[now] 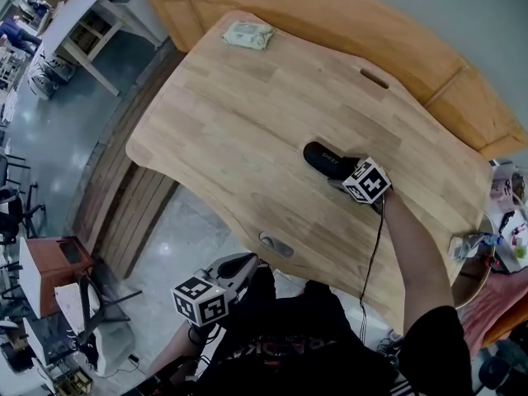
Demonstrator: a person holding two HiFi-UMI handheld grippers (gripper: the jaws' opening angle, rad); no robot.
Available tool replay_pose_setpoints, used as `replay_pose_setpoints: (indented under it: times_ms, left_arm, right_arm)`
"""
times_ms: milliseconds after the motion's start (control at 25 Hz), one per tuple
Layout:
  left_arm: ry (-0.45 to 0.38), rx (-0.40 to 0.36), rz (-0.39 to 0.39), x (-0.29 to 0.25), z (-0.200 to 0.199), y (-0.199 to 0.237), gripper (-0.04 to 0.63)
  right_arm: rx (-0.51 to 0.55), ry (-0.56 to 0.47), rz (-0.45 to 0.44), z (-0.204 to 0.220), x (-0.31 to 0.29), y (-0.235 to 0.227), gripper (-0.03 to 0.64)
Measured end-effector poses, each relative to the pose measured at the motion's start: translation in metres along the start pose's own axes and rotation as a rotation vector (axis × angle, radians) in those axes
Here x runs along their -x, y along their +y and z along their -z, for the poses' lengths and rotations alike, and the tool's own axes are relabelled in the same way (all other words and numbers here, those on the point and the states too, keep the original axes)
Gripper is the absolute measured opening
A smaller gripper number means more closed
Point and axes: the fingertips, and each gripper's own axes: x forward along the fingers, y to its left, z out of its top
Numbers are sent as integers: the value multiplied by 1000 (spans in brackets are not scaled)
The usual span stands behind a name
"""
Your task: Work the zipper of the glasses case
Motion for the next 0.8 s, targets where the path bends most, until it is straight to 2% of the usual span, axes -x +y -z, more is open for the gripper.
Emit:
replay_pose_setpoints:
  times_ms: [200, 360, 440, 560, 640, 680, 720, 800]
  left_arm:
    - [-6, 4, 12, -3, -3, 4, 5]
    - [-17, 11, 29, -7, -6, 5, 5]
    - [-36, 26, 49, -7, -10, 5, 5]
    - [-109, 79, 133, -8, -25, 0, 5]
    - [-186, 150, 220, -8, -42, -5, 5]
    - [-225, 191, 272, -8, -52, -9, 66]
    - [-261, 229, 325, -8, -63, -12, 169]
    - [-324, 263, 416, -8, -84, -21, 229]
  right_arm:
    - [-208, -168, -107, -21, 20, 20, 344]
    - [-434, -324, -265, -36, 38, 39, 342]
    - [-508, -411, -344, -48, 53, 55, 342]
    - [-559, -533, -461, -68, 80, 88, 342]
    - [-586, -614, -546, -82, 101, 114, 342]
    - [-600, -654, -590, -89, 111, 126, 342]
    - [-611, -689, -630, -96, 123, 138, 342]
    - [-615, -740, -702, -109, 145, 163, 342]
